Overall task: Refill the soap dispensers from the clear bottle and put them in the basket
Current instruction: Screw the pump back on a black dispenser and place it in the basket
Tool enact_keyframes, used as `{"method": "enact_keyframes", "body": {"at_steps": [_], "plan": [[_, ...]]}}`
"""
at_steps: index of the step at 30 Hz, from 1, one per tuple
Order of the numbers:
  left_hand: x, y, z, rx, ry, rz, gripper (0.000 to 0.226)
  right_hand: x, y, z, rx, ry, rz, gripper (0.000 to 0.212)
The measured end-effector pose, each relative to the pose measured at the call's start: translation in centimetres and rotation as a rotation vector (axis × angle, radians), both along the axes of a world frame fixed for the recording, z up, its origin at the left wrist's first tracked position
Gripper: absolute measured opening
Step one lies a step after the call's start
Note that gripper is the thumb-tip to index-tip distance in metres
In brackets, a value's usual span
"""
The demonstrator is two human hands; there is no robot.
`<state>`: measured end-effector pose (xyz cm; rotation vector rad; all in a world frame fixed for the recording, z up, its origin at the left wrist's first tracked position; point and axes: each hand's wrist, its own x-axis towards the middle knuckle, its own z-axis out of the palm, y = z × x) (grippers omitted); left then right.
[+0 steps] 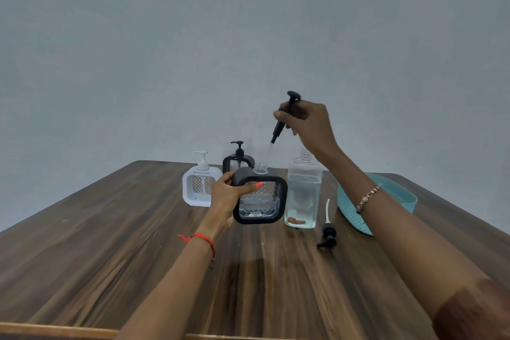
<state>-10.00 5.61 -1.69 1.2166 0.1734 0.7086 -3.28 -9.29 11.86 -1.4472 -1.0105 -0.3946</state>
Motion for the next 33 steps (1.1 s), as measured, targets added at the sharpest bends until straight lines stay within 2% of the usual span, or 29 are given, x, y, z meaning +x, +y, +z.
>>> {"method": "enact_keyframes", "body": {"at_steps": [8,11,14,21,25,28,31,33], "plan": [[-0.6,-0.8,0.8,0.0,-0.004,-0.002,0.046,-0.2,0.8,-2.2,-0.231,-0.029,-0.009,0.018],[-0.6,-1.2,1.3,-0.006,-0.028,-0.013,0.04,-0.8,1.3,-3.8,-0.331,-0.071,-0.068,0.027],[-0.7,-1.4,1.7,-0.029,-0.044,-0.028,0.046,-1.2,1.5,-5.1,-0.287,-0.085,-0.123,0.035],[-0.8,-1.5,1.3,-0.081,-0.038,-0.001,0.049,-2.3,1.3,-6.1,-0.188,0.064,-0.138,0.038],[-1.0,-1.3,1.3,-0.089,-0.035,0.005,0.049,-2.0,0.9,-6.4,-0.08,0.217,-0.095,0.02],[-1.0,-1.6,1.5,-0.055,-0.016,0.004,0.045,-1.5,1.1,-6.0,-0.104,0.293,-0.034,0.01],[-0.9,-1.7,1.6,-0.088,-0.026,-0.012,0.043,-1.4,1.4,-6.0,-0.17,0.336,0.059,0.02],[-0.9,-1.5,1.6,-0.102,-0.026,-0.014,0.045,-1.5,1.4,-6.3,-0.137,0.323,0.053,0.021]]}}
